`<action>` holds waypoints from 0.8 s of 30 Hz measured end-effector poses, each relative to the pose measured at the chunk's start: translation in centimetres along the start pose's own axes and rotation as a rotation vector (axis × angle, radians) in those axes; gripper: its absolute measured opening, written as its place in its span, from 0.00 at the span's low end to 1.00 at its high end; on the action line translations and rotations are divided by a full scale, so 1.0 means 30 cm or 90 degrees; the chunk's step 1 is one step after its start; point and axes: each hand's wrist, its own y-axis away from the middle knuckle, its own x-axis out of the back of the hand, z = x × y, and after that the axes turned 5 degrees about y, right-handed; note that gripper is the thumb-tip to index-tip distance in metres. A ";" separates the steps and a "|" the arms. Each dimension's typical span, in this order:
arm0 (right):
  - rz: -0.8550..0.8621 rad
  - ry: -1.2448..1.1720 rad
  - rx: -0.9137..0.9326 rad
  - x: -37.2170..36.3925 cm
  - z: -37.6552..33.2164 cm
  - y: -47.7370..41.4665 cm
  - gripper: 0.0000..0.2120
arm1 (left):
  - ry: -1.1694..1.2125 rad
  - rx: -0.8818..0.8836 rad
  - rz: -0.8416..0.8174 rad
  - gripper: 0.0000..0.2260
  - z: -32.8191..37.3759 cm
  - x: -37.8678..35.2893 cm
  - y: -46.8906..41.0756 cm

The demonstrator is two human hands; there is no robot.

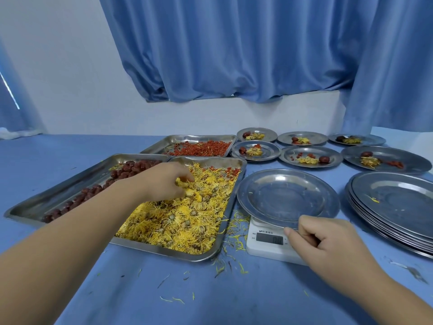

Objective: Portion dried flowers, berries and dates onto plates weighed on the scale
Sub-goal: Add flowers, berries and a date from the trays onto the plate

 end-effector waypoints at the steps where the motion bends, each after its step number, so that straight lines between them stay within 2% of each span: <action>1: -0.001 0.001 0.002 0.001 -0.001 0.000 0.26 | -0.025 -0.001 -0.034 0.20 0.011 -0.006 -0.002; 3: -0.002 0.000 0.006 0.002 -0.003 0.000 0.26 | -0.050 -0.003 -0.067 0.22 0.026 -0.014 -0.006; 8: -0.001 0.005 0.003 0.004 0.000 0.001 0.25 | -0.020 -0.009 -0.043 0.09 0.037 -0.003 -0.009; 14: 0.000 0.000 0.015 0.005 -0.007 0.001 0.27 | 0.069 0.032 0.022 0.09 0.046 0.055 0.026; 18: -0.001 -0.004 0.016 0.006 -0.010 -0.001 0.26 | 0.246 0.063 0.067 0.10 0.045 0.076 0.051; 21: -0.002 -0.003 0.014 0.010 -0.011 -0.002 0.26 | 0.386 0.074 0.063 0.09 0.055 0.075 0.055; 24: -0.003 -0.002 0.011 0.013 -0.010 -0.002 0.25 | 0.448 0.075 0.061 0.09 0.074 0.067 0.052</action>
